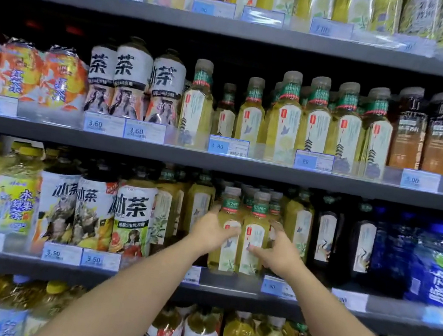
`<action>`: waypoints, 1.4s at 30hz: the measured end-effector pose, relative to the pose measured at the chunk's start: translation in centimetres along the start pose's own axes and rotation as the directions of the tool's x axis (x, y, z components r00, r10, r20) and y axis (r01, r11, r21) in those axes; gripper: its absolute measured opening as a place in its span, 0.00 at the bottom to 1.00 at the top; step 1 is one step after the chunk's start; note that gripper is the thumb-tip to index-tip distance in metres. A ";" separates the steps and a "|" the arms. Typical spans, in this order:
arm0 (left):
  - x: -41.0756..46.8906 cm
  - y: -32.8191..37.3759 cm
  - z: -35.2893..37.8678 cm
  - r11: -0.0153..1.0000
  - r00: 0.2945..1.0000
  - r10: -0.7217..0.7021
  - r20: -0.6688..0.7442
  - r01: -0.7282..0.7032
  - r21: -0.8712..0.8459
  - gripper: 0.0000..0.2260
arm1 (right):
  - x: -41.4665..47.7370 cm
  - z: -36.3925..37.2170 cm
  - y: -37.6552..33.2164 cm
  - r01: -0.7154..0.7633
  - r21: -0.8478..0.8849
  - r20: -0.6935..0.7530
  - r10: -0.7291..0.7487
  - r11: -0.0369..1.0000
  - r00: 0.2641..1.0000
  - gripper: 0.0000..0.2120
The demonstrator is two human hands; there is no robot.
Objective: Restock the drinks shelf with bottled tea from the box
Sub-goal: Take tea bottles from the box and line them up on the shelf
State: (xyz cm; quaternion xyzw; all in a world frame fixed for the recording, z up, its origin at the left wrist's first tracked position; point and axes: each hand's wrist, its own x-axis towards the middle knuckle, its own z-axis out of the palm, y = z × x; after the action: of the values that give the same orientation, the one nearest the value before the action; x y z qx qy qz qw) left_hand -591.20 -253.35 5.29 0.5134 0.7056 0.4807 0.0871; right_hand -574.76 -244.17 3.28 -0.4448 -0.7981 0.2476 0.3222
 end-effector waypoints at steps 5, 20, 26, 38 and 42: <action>-0.7 -2.5 1.2 0.981 0.987 -0.115 0.112 0.095 0.169 0.17 | -0.1 1.6 1.5 -0.031 -0.040 0.070 0.034 0.999 0.997 0.48; 4.2 -3.6 2.5 0.897 0.968 -0.251 0.010 0.229 0.377 0.25 | 3.2 3.3 0.3 -0.052 -0.111 0.039 0.056 0.993 0.998 0.34; 5.8 -4.0 3.1 0.857 0.969 -0.248 -0.014 0.226 0.464 0.15 | 4.3 3.4 0.6 -0.038 -0.115 0.090 0.049 0.993 0.995 0.31; 4.5 -3.2 2.8 0.921 0.991 -0.129 0.044 0.103 0.377 0.14 | 3.0 5.1 -1.6 -0.083 -0.228 -0.041 0.075 0.970 0.996 0.50; 3.5 -3.8 2.9 0.938 0.982 -0.034 0.183 -0.032 0.345 0.17 | 2.1 4.6 -2.1 -0.150 -0.140 -0.085 0.139 0.979 0.987 0.42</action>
State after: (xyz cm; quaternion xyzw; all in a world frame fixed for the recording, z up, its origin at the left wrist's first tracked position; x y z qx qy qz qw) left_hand -593.45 -248.80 2.12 0.5630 0.7680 0.2989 0.0615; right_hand -580.13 -243.83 2.28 -0.5331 -0.7669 0.1945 0.2997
